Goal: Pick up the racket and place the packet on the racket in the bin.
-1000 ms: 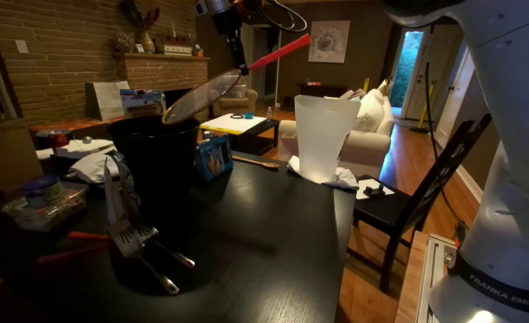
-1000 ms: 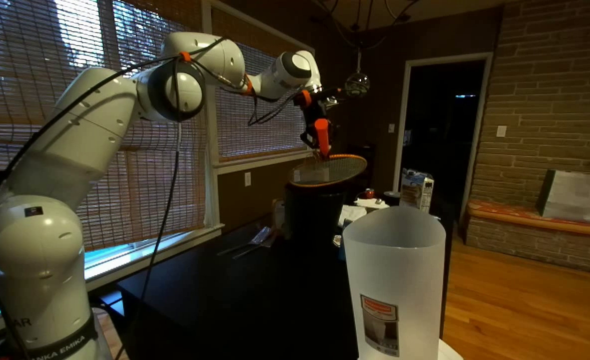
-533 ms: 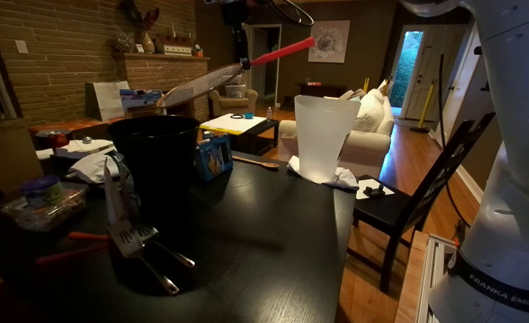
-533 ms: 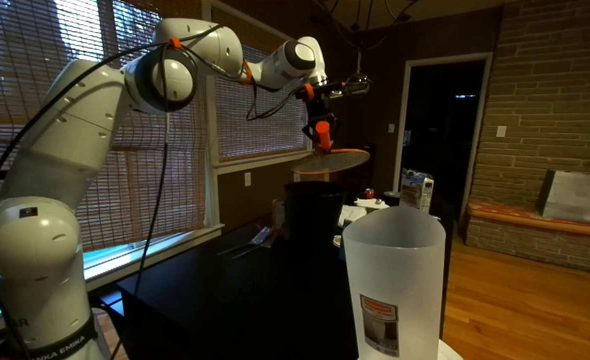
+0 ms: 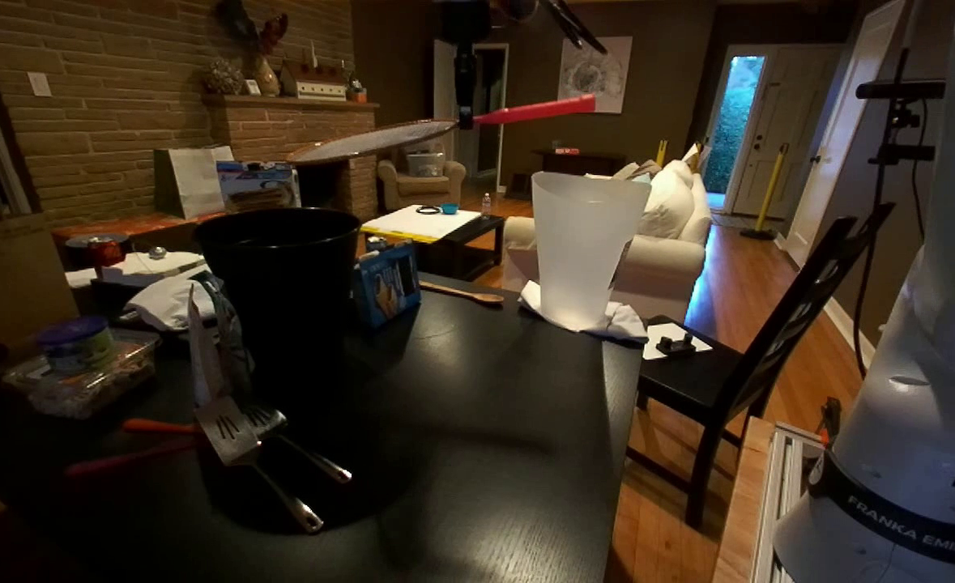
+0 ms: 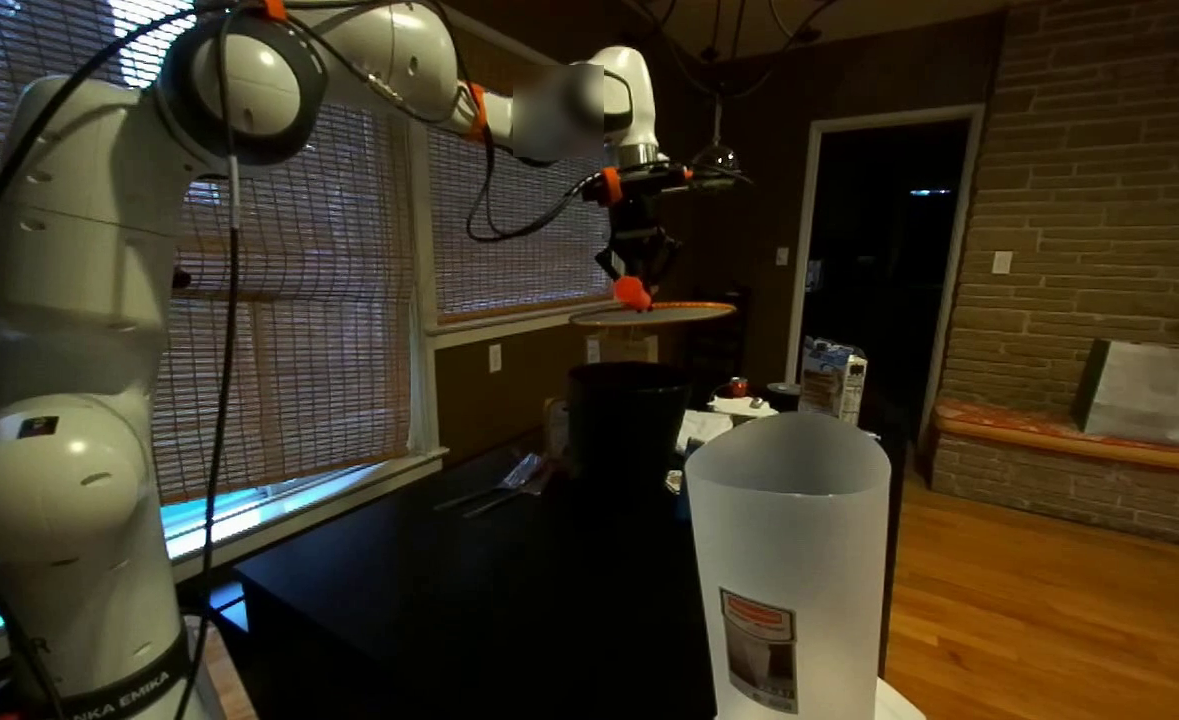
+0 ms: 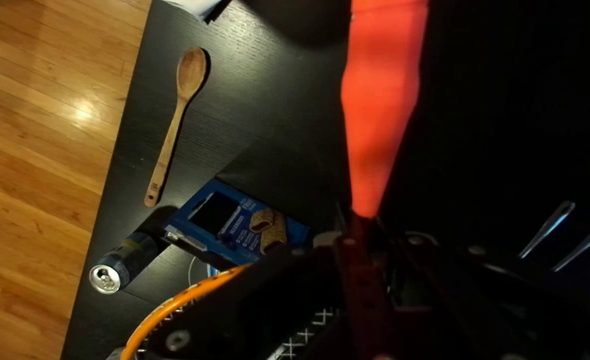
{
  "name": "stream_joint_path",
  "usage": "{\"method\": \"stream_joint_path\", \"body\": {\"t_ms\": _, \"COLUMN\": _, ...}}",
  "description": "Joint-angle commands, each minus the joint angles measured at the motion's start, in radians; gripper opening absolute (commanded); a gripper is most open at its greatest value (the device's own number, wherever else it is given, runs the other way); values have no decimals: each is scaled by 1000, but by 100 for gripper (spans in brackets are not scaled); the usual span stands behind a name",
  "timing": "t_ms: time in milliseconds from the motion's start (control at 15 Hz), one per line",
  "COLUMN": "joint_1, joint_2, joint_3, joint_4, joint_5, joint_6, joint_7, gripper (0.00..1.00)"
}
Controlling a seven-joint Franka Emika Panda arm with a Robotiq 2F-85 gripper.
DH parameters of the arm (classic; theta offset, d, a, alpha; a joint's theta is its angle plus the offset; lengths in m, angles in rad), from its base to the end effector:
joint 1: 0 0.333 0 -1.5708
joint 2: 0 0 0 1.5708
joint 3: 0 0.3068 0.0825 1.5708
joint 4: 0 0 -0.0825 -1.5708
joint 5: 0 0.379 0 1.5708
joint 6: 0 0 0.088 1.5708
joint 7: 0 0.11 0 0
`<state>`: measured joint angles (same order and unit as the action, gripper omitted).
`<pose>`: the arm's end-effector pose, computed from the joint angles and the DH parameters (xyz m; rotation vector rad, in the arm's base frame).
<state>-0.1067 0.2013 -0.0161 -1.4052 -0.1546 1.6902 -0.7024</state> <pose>0.6144 -0.0901 0.5850 2.8349 0.8646 0.0200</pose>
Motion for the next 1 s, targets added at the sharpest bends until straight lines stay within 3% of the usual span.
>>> {"method": "stream_joint_path", "body": {"t_ms": 0, "joint_1": -31, "joint_2": -149, "joint_3": 0, "joint_4": -246, "joint_5": 86, "joint_6": 108, "joint_7": -42, "gripper": 3}}
{"method": "stream_joint_path", "body": {"t_ms": 267, "joint_1": -27, "joint_2": -236, "joint_3": -37, "joint_4": -445, "joint_5": 152, "joint_6": 184, "joint_7": -53, "gripper": 3}}
{"method": "stream_joint_path", "body": {"t_ms": 933, "joint_1": -12, "joint_2": -462, "joint_3": -121, "joint_4": -1000, "joint_5": 180, "joint_6": 463, "joint_7": -120, "gripper": 3}}
